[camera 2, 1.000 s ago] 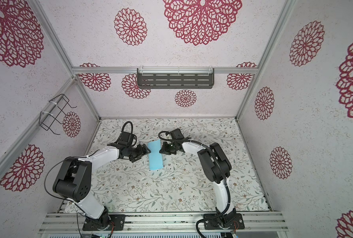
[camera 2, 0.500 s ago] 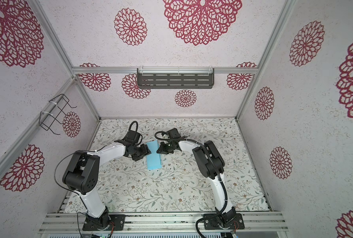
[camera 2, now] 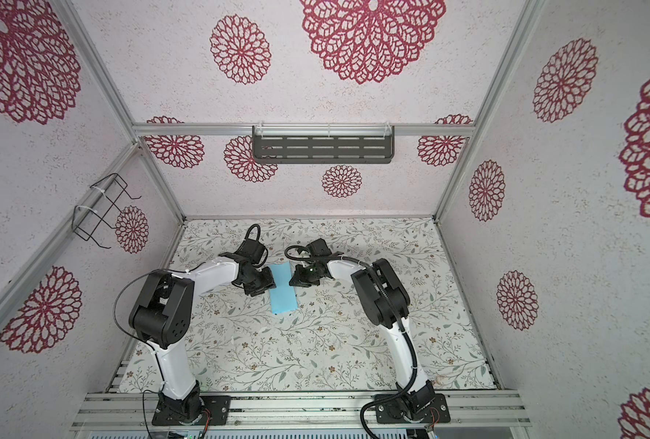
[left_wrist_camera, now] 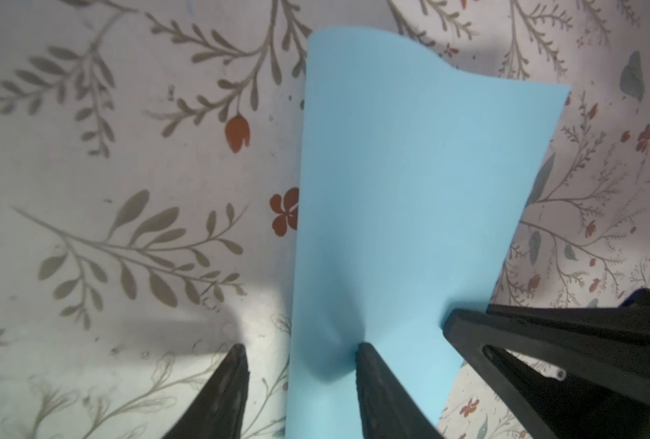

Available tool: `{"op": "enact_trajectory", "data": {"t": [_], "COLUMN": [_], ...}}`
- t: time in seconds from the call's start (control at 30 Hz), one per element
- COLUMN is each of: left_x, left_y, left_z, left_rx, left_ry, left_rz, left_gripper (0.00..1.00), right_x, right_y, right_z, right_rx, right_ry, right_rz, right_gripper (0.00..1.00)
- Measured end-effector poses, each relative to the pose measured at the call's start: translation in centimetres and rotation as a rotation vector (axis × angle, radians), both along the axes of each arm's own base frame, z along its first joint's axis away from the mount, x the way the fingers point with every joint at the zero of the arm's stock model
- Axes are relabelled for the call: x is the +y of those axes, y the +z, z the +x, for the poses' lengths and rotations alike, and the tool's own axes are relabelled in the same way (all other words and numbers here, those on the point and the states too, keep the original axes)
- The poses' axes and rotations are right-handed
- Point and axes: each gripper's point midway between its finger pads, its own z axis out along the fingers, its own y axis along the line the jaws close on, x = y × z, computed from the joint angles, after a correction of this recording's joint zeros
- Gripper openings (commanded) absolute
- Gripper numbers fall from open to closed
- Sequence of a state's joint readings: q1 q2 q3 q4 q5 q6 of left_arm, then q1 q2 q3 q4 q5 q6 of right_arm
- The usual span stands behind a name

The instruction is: Fold a paper plane with a square sheet of paper (pick it up from the middle)

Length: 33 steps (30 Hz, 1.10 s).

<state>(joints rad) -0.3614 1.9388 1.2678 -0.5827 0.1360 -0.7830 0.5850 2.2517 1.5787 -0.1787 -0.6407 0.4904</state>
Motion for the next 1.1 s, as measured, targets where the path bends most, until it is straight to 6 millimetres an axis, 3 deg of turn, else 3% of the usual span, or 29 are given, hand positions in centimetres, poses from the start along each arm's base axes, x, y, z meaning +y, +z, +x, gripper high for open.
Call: {"op": "enact_trajectory", "data": {"t": [0.1,0.4,0.5,0.77,1.1], "left_x": [0.1,0.5,0.6,0.6,0.5], "left_y": [-0.6,-0.9,-1.0,-1.1,-1.2], "left_z": [0.2,0.4,0.1,0.1,0.3], "left_rx": [0.019,0.046,0.055,0.067,0.088], "left_ry": [-0.003,-0.012,-0.014,-0.022,0.024], "left_rz": [0.032,0.124,0.146,0.163,0.160], "left_gripper": [0.47,0.46,0.45,0.47,0.50], "right_x": [0.1,-0.5,-1.9,-4.6,-5.5], "right_y": [0.0,0.3,0.8,4.6,3.2], "right_z": [0.2,0.7,0.7,1.2,0.4], "right_rx": [-0.003,0.005,0.009,-0.075,-0.057], "right_ry": [0.000,-0.043,-0.080,-0.152,-0.171], "right_rz": [0.002,0.021,0.025,0.057,0.040], "right_gripper": [0.12,0.36,0.38,0.43,0.43]}}
